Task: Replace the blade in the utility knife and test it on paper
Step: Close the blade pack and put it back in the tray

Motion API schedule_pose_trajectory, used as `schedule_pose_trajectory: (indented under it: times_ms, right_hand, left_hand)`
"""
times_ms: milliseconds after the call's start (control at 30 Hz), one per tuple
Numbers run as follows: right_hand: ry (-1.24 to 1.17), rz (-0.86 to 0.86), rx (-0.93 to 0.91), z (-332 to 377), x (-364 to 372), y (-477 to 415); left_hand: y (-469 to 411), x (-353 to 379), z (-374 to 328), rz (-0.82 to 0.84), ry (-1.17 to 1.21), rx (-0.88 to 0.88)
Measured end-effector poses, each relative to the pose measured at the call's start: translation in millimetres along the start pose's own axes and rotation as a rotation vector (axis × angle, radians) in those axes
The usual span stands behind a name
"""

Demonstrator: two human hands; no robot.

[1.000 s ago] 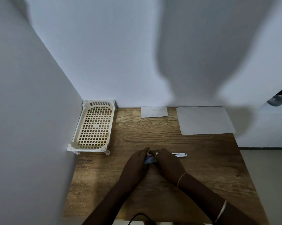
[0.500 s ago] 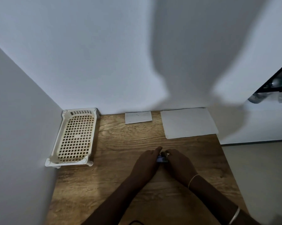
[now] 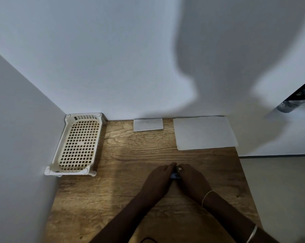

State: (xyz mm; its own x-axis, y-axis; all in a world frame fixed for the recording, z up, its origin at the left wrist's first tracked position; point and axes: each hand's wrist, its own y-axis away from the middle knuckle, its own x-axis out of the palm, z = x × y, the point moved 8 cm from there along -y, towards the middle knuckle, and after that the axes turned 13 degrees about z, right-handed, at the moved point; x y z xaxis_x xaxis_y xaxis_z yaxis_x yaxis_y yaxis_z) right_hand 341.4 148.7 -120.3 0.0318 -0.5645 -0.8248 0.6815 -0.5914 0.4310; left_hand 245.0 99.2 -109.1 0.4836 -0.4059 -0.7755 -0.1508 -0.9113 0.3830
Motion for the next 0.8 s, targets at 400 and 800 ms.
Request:
schedule_pose_trajectory:
  times_ms: [400, 800]
  right_hand:
    - [0.038, 0.039, -0.085, -2, 2, -4]
    - [0.043, 0.005, -0.183, 10, -5, -1]
  left_hand:
    - [1, 2, 5, 0.032, -0.027, -0.063]
    - [7, 5, 9, -0.015, -0.059, -0.064]
